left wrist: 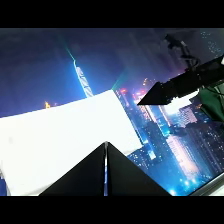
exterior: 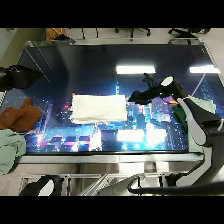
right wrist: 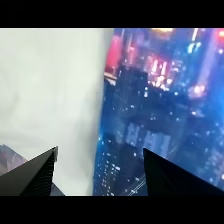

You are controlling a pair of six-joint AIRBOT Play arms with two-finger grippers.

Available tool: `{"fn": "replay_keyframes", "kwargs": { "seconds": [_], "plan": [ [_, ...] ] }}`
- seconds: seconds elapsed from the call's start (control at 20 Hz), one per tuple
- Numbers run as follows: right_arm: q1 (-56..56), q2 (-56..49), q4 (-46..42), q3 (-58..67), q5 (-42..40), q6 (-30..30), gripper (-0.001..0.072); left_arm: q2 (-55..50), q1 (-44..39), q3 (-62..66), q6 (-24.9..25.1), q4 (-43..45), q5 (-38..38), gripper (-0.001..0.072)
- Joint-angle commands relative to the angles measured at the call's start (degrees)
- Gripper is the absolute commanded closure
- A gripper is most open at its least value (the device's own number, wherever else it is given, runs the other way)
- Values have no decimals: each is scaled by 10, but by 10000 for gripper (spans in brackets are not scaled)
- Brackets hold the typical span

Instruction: Fold the shirts.

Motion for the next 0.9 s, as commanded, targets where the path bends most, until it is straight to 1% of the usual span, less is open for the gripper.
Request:
{"fn": "replay_keyframes", "kwargs": {
  "seconds": [0.0,0.1,0.2,0.25,0.3,0.35,0.4,0.5,0.6,0.7,0.85],
  "plan": [
    [31,-41,54,-6,-3,-27,112,0,0,0,-1,0,-1,696],
    [56,-60,71,-6,-27,-30,114,0,0,0,-1,0,-1,695],
    [77,-75,90,-6,-52,-47,119,0,0,0,-1,0,-1,696],
    [84,-78,111,-5,-58,-59,165,0,0,0,-1,0,-1,696],
    [87,-77,143,-4,-56,-92,468,0,0,0,-1,0,-1,696],
    [85,-73,174,1,-46,-114,686,0,0,0,-1,0,-1,696],
    [79,-62,189,13,-39,-116,688,0,0,0,-1,0,-1,696],
    [56,-22,188,46,-36,-115,689,0,0,0,-1,1,-1,695],
    [8,31,188,82,-36,-105,690,0,0,0,-1,0,-1,696],
    [-61,84,188,109,-36,-73,690,0,0,0,-1,0,-8,696],
    [-183,150,188,126,-36,-44,690,0,0,0,0,0,-17,696]
  ]
}}
